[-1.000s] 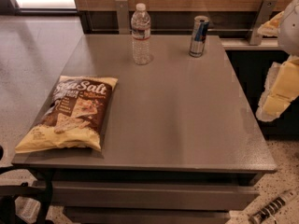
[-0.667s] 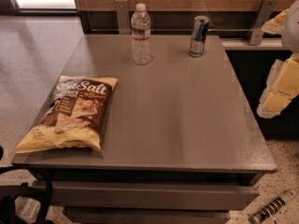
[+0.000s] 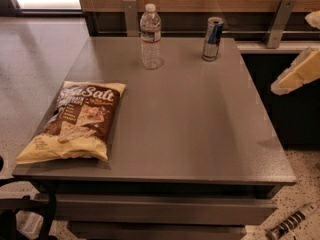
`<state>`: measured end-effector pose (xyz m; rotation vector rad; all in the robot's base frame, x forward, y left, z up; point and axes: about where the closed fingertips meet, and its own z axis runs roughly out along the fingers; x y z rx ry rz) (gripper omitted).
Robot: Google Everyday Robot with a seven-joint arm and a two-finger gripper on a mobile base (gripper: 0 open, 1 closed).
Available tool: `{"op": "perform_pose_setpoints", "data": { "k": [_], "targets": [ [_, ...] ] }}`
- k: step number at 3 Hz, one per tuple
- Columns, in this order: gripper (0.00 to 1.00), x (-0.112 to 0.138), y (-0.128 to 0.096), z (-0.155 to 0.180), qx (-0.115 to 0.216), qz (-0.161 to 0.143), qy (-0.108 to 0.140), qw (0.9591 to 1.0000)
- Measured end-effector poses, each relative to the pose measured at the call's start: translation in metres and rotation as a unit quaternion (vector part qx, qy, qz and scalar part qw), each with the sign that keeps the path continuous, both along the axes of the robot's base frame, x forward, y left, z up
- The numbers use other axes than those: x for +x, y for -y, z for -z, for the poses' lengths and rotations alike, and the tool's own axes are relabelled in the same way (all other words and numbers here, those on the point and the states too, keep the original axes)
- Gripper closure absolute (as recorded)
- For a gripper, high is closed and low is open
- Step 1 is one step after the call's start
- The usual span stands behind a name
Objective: Move redbull can near brown chip bag
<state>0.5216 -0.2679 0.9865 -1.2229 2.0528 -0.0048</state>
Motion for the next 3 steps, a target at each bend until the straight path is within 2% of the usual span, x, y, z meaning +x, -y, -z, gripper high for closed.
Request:
{"op": "perform_pose_setpoints", "data": {
  "k": [1,2,3],
  "targets": [
    [0.00,0.062,0.010,-0.009,0.105,0.018,0.082,0.9909],
    [0.00,0.101,0.011,-0.008,0.169,0.015,0.120,0.9782],
    [0.00,0.132,0.002,-0.006,0.221,0.005,0.140,0.9652]
  ]
}}
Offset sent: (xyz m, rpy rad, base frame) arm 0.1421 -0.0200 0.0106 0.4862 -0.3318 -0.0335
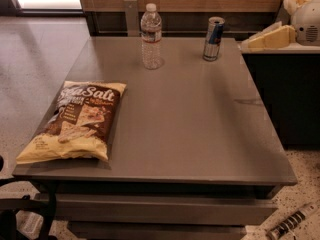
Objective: Move redbull can near brown chip bag
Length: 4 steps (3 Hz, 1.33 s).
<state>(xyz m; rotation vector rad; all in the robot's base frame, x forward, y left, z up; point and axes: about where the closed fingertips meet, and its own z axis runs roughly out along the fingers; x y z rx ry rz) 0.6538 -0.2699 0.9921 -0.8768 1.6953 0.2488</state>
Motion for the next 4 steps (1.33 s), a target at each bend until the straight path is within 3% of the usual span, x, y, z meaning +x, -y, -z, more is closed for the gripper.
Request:
{"op": "perform_pose_setpoints", "data": {
  "k": [1,2,3,4],
  "targets": [
    [0.00,0.024,-0.004,0.010,0.043,-0.010,0.005,0.9990],
    [0.00,0.024,-0.004,0.010,0.043,-0.010,0.005,0.9990],
    [0.00,0.063,-0.002,0.028,0.070,-0.009,0.017,0.9973],
    [0.00,0.085,-0.002,0.040,0.087,-0.011,0.022,0.9960]
  ]
}}
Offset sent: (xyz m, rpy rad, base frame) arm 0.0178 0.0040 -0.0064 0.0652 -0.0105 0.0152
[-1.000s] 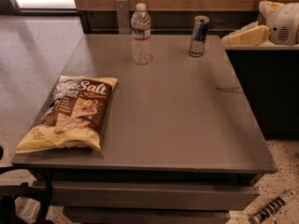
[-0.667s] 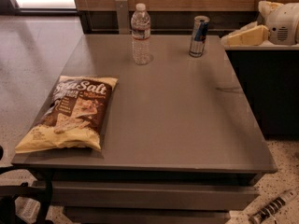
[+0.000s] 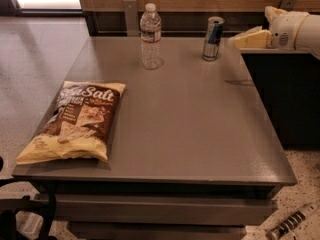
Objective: Move redbull can near brown chip bag
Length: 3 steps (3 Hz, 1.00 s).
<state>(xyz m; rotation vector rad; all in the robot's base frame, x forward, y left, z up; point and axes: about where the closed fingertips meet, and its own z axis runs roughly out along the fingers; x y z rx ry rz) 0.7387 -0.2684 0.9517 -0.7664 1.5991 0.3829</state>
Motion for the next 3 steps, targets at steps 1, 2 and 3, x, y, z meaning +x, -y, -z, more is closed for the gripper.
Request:
{"op": "perform_pose_setpoints", "data": {
  "k": [1,2,3],
  "targets": [
    [0.00,0.019,-0.003,0.012,0.015,-0.003,-0.002,0.9999],
    [0.00,0.031,-0.014,0.019,0.032,-0.010,-0.006,0.9994],
    [0.00,0.042,-0.026,0.025,0.060,-0.018,-0.005,0.9980]
  ]
}}
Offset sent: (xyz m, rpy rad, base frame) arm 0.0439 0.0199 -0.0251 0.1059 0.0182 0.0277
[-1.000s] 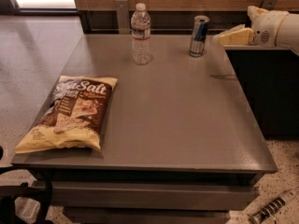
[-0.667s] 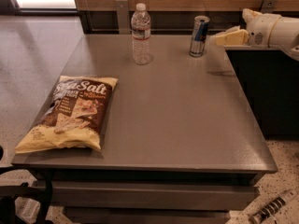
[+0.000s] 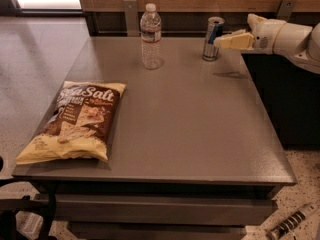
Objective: Move redbull can near brown chip bag
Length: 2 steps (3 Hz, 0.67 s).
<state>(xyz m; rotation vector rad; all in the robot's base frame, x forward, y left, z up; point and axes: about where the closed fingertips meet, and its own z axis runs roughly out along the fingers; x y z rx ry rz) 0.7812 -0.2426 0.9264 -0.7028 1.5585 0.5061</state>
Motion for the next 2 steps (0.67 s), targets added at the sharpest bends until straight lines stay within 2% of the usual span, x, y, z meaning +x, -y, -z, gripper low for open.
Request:
{"op": "perform_pose_setpoints", "data": {
  "k": [2],
  "targets": [
    [0.00,0.017,-0.023,0.016,0.034,-0.022,-0.015,0.9991]
  ]
}}
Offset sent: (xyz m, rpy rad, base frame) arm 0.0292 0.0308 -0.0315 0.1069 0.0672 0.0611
